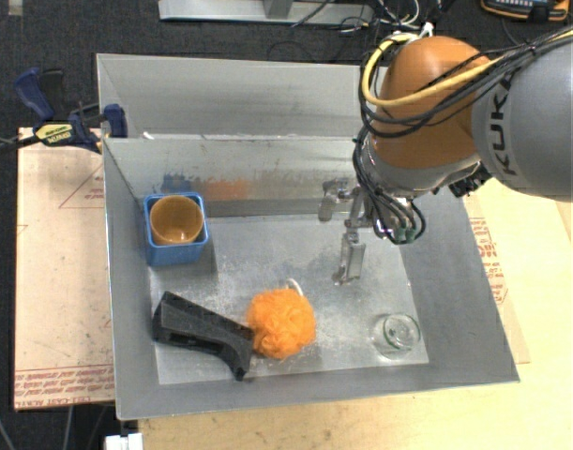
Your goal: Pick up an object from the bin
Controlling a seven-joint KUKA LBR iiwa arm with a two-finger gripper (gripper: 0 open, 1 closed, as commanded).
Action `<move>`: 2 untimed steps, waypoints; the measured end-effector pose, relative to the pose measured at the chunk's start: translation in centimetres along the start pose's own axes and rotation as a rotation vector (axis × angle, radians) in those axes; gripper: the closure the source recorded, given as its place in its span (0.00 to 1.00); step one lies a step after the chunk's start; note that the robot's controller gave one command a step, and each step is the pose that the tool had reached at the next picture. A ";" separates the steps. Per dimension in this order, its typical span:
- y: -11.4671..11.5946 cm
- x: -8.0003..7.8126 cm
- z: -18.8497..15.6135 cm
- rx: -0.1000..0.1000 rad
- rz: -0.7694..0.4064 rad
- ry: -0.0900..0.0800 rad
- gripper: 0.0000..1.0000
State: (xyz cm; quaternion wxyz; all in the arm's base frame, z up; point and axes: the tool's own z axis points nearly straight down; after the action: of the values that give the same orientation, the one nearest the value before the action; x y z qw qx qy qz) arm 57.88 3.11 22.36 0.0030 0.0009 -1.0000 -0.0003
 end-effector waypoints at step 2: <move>0.0 2.8 3.1 0.000 -0.057 -0.012 0.00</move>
Offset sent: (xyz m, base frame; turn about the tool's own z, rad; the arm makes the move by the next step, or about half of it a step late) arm -0.0792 -0.0001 -0.0950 -0.1562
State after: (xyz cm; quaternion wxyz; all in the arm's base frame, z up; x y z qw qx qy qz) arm 55.11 3.13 19.27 -0.0028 0.0295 -0.9996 -0.0005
